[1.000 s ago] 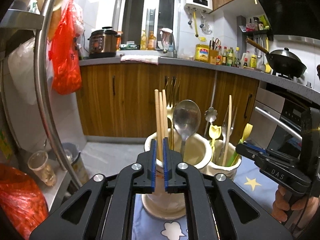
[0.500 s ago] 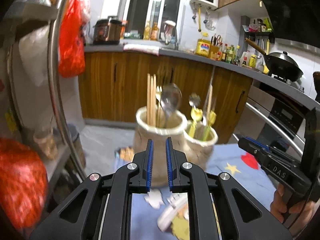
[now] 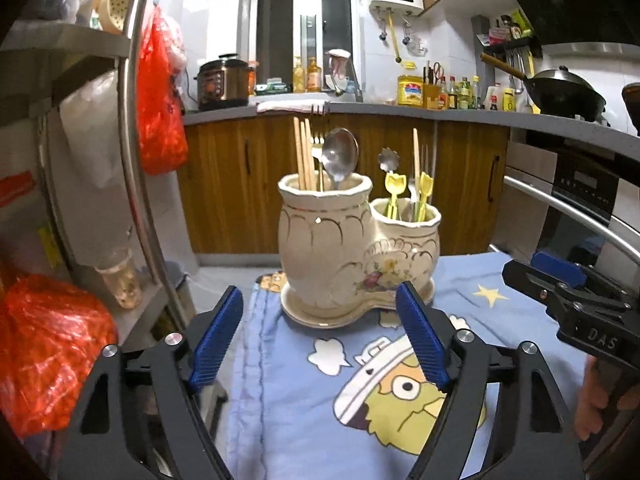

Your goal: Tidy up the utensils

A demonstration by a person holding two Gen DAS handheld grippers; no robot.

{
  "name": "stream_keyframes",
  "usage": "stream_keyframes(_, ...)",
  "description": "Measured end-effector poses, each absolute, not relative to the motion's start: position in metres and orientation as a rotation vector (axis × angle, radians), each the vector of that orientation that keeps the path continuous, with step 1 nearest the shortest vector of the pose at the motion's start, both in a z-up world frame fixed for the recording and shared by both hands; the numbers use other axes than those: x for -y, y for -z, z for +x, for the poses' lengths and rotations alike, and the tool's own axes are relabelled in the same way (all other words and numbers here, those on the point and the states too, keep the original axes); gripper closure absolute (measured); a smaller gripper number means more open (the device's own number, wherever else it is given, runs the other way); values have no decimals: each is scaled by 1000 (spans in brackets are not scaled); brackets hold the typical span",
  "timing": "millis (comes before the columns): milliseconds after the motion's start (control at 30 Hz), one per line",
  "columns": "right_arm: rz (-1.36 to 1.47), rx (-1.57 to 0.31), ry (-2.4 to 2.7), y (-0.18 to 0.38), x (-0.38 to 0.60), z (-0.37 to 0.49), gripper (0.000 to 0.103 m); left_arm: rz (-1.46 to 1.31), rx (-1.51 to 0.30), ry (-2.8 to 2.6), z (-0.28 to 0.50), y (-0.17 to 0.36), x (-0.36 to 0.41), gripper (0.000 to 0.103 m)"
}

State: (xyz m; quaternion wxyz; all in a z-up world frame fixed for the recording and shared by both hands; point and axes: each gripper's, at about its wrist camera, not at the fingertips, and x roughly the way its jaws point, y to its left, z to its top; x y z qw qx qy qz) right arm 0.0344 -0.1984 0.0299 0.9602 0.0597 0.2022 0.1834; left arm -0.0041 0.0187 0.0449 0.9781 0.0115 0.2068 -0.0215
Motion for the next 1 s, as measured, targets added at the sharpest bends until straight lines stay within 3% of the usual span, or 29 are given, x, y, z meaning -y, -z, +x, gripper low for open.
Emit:
stream_keyframes(100,111,-384,-386,-31,200,30,16,11,-405,48,-5,-44,-20,11)
stream_keyframes(300,26,-294,-375,-34,192,19,8,48,-367,40,-10,-45,-13,9)
stream_keyframes(1000,-32,-264,-369,-29,186,15,6,50,-350,43,-12,-46,-13,8)
